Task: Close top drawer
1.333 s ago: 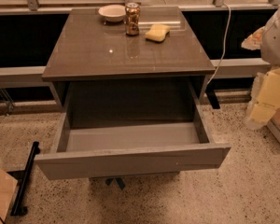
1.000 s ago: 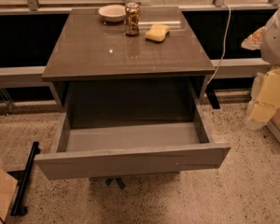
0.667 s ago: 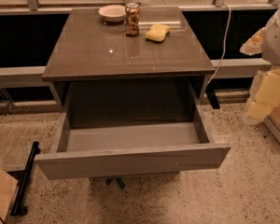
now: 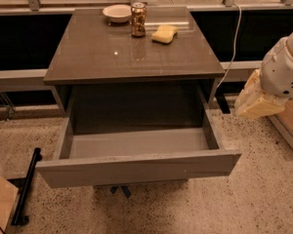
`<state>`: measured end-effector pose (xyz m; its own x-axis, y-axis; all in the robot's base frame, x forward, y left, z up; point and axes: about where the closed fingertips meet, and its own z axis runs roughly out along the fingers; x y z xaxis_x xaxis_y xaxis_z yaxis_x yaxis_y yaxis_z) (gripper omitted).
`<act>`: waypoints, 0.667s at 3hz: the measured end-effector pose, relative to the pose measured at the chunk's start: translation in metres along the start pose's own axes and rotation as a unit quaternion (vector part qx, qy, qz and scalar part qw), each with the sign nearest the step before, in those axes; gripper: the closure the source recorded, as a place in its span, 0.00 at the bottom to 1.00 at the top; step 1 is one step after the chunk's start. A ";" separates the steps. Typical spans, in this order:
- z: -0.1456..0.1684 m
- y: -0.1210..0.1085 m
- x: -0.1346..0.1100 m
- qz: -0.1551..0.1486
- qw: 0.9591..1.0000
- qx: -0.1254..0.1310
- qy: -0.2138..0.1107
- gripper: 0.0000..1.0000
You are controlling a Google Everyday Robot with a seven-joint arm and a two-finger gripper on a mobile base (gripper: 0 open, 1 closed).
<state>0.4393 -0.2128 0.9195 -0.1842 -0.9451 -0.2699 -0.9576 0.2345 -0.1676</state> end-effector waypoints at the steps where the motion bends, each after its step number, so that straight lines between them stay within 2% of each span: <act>1: -0.002 -0.001 -0.001 -0.001 1.000 0.003 0.000 0.92; 2: 0.015 0.004 -0.003 -0.007 1.000 -0.014 0.004 1.00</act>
Offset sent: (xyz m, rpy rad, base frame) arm -0.0012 0.0132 -0.0332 -0.0112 0.0718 0.0395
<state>0.4396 -0.2055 0.9060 -0.1734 -0.9501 -0.2595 -0.9659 0.2155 -0.1436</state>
